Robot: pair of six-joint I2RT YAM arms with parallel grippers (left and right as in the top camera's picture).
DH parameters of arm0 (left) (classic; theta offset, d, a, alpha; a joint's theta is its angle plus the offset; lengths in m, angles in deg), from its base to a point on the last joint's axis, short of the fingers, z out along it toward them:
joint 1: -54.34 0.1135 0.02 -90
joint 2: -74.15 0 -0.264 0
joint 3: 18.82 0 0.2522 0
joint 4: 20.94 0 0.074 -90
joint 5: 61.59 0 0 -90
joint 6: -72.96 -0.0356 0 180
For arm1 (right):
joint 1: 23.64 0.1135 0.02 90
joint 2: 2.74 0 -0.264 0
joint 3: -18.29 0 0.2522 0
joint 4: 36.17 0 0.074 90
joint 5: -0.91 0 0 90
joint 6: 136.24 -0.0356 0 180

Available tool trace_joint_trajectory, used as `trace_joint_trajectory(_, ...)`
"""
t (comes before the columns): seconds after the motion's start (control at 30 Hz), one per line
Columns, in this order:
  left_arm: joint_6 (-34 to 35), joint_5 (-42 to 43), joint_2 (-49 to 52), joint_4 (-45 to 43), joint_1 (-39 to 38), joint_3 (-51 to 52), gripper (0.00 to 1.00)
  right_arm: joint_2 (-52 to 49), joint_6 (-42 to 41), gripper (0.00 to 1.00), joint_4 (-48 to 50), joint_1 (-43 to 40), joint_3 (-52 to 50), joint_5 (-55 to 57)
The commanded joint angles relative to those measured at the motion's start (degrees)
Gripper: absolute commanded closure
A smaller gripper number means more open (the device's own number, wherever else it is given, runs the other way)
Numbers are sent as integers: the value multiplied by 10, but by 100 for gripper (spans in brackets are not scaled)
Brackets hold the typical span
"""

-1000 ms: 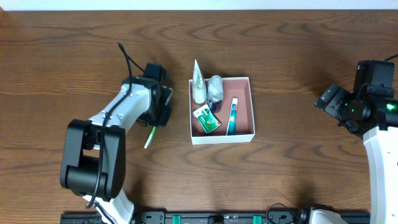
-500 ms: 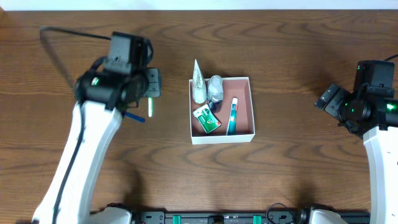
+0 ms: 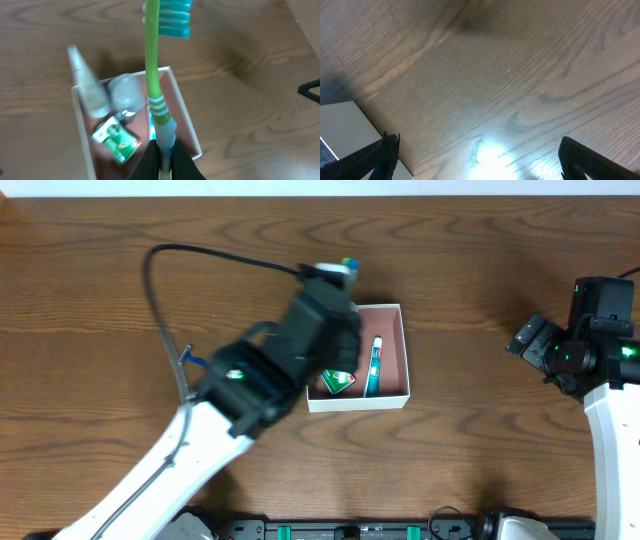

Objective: Pack container
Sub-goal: 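Carry the toothbrush into the box beside the toothpaste and release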

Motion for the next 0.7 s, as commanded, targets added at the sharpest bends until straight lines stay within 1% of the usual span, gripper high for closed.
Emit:
trace_joint_trajectory(0.0,25,-64,50,-26,-32,-5,94,-2,6,1,-1,-5,6,0)
trace_joint_trajectory(0.13,44,-68,117,-58,-50,-5,94,-2,6,1,-1,-5,6,0)
trace_joint_trajectory(0.33,80,-69,209,-89,-54,-5,94,-2,6,1,-1,-5,6,0)
trace_joint_trajectory(0.53,109,-86,261,-96,-53,-5,94,-2,6,1,-1,-5,6,0)
trace_joint_trajectory(0.67,146,-89,285,-93,-52,-4,94,-2,6,1,-1,-5,6,0)
